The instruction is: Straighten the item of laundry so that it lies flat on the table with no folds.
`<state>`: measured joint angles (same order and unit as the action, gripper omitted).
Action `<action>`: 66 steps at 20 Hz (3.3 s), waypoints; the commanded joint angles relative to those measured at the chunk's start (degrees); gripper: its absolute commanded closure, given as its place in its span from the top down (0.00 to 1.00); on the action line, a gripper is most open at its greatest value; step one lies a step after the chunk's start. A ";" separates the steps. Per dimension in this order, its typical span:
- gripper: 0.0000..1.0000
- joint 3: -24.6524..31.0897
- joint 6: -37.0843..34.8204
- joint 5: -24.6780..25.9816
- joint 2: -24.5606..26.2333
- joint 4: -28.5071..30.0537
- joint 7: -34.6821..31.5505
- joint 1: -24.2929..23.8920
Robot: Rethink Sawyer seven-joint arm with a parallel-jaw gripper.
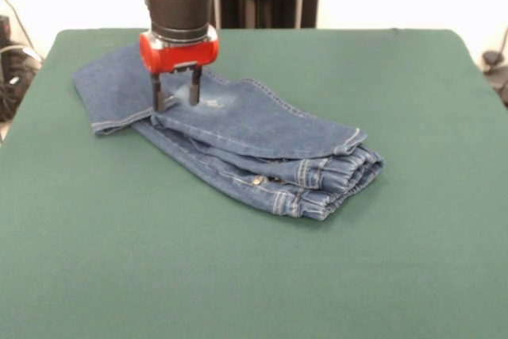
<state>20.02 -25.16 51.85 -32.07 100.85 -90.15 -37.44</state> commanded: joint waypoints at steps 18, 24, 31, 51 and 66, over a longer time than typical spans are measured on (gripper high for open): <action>0.00 5.75 -6.04 2.25 -0.05 1.23 12.22 -4.70; 0.00 5.47 -5.42 2.48 0.02 1.63 11.60 -4.84; 0.00 7.23 -7.54 0.19 -0.93 2.13 13.38 -5.62; 0.00 5.41 -18.78 1.17 -10.20 3.67 13.61 -1.74; 0.00 -1.02 -19.47 3.46 -10.60 4.74 7.66 0.92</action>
<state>19.69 -38.83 51.90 -43.63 101.96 -90.15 -39.25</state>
